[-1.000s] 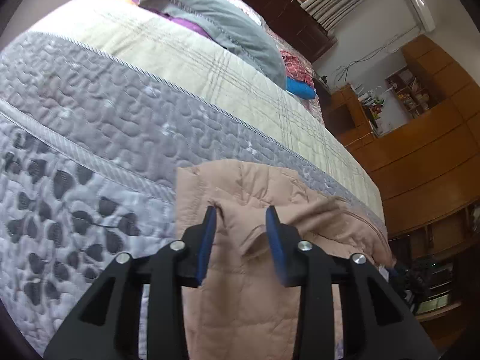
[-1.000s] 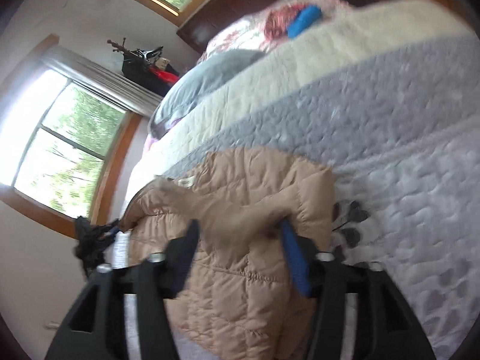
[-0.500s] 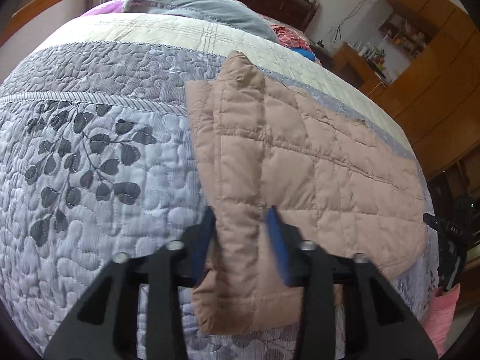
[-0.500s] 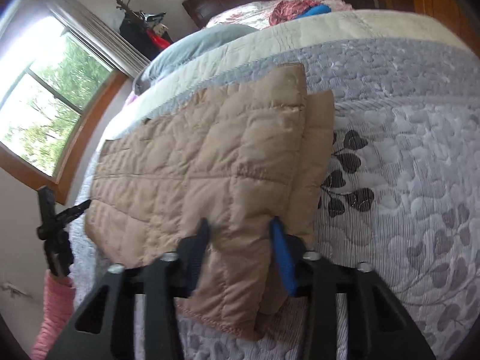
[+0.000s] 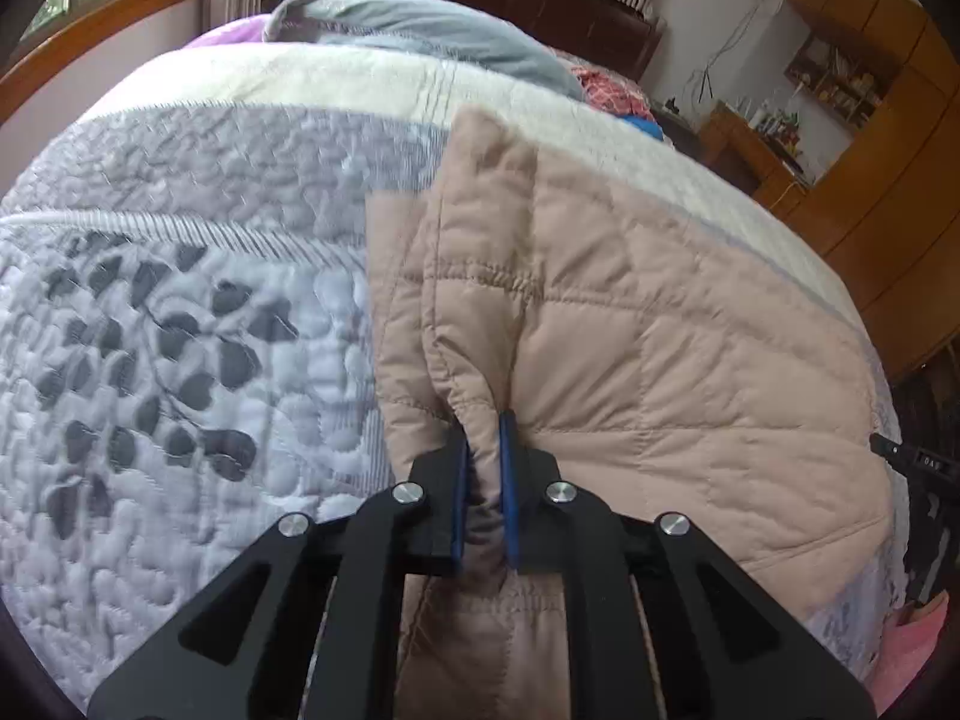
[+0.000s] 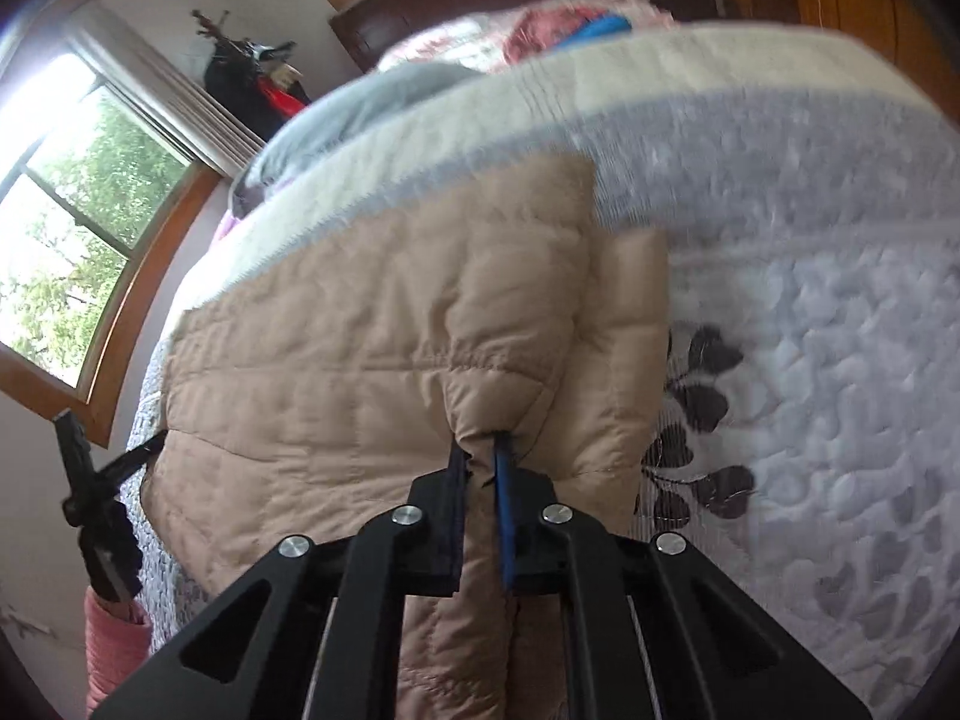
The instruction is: Fold large clothes
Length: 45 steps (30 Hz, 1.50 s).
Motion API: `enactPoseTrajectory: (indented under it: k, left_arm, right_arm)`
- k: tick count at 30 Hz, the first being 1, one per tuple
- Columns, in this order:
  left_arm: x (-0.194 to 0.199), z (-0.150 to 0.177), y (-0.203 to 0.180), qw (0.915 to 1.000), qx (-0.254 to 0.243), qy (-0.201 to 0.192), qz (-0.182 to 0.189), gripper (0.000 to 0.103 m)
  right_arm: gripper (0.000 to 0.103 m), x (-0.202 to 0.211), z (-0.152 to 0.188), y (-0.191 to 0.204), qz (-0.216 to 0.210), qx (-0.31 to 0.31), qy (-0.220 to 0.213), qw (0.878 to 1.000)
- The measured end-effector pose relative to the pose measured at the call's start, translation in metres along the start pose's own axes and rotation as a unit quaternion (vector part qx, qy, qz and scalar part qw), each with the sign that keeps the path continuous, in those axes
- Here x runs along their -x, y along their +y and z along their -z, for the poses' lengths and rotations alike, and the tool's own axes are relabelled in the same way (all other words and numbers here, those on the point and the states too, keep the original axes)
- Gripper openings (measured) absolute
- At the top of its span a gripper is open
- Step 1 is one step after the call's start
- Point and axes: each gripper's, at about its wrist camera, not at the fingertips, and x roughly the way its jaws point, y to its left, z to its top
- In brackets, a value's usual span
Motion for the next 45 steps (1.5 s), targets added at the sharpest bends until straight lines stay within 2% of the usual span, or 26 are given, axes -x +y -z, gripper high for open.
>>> enactPoseTrajectory:
  k: [3, 6, 8, 9, 10, 12, 14, 15, 17, 21, 25, 28, 31, 33, 40, 44, 45]
  left_arm:
    - [-0.007, 0.004, -0.002, 0.9998, -0.012, -0.009, -0.012, 0.011]
    - [-0.006, 0.002, -0.006, 0.9996, -0.016, 0.000, -0.023, 0.011]
    - [0.001, -0.003, -0.006, 0.9998, 0.004, 0.007, -0.016, 0.013]
    - [0.007, -0.007, -0.005, 0.9998, 0.019, 0.007, -0.008, 0.013]
    - [0.017, -0.009, 0.001, 0.9994, 0.034, 0.002, 0.001, 0.016]
    - [0.035, -0.009, 0.011, 0.9987, 0.047, -0.020, -0.008, 0.021]
    - [0.055, -0.007, 0.009, 0.9978, 0.039, -0.046, -0.026, 0.019]
    - [0.066, -0.003, 0.001, 0.9971, 0.027, -0.060, -0.039, 0.019]
    - [0.080, 0.006, -0.026, 0.9968, 0.000, -0.070, -0.038, 0.019]
    - [0.083, 0.037, -0.084, 0.9971, -0.055, -0.052, -0.009, 0.019]
    - [0.062, 0.056, -0.112, 0.9959, -0.086, -0.025, -0.010, 0.020]
    - [0.039, 0.067, -0.108, 0.9962, -0.085, -0.001, -0.022, 0.020]
    - [0.014, 0.072, -0.096, 0.9962, -0.081, 0.026, -0.016, 0.019]
    - [0.004, 0.077, -0.093, 0.9951, -0.095, 0.025, -0.016, 0.018]
    - [-0.001, 0.086, -0.097, 0.9940, -0.103, 0.011, -0.035, 0.018]
    - [0.012, 0.078, -0.097, 0.9956, -0.086, 0.028, -0.023, 0.018]
    - [0.019, 0.075, -0.095, 0.9960, -0.082, 0.033, -0.013, 0.018]
  right_arm:
    - [0.011, -0.014, 0.004, -0.013, -0.013, -0.013, 0.007, 1.000]
    - [0.011, -0.016, 0.006, -0.018, -0.016, -0.022, 0.005, 1.000]
    - [0.017, -0.006, 0.007, -0.015, -0.001, -0.020, -0.003, 1.000]
    - [0.023, -0.001, 0.007, -0.012, 0.004, -0.021, -0.011, 1.000]
    - [0.030, 0.010, 0.008, -0.009, 0.011, -0.020, -0.024, 0.999]
    - [0.031, 0.038, 0.015, -0.006, 0.040, -0.019, -0.055, 0.998]
    - [0.031, 0.057, 0.023, 0.003, 0.032, -0.004, -0.070, 0.997]
    - [0.031, 0.064, 0.029, 0.012, 0.023, 0.004, -0.067, 0.997]
    - [0.031, 0.066, 0.040, 0.032, 0.014, 0.018, -0.052, 0.998]
    - [0.028, 0.050, 0.071, 0.091, 0.003, 0.073, -0.015, 0.997]
    - [0.027, 0.026, 0.083, 0.120, 0.045, 0.094, -0.002, 0.995]
    - [0.027, 0.008, 0.090, 0.121, 0.063, 0.091, 0.013, 0.994]
    - [0.025, -0.010, 0.096, 0.110, 0.065, 0.077, 0.028, 0.994]
    - [0.025, -0.024, 0.100, 0.104, 0.066, 0.074, 0.040, 0.994]
    - [0.024, -0.037, 0.101, 0.105, 0.078, 0.081, 0.030, 0.993]
    - [0.026, -0.027, 0.096, 0.105, 0.062, 0.084, 0.037, 0.994]
    - [0.030, -0.015, 0.097, 0.107, 0.050, 0.090, 0.026, 0.994]
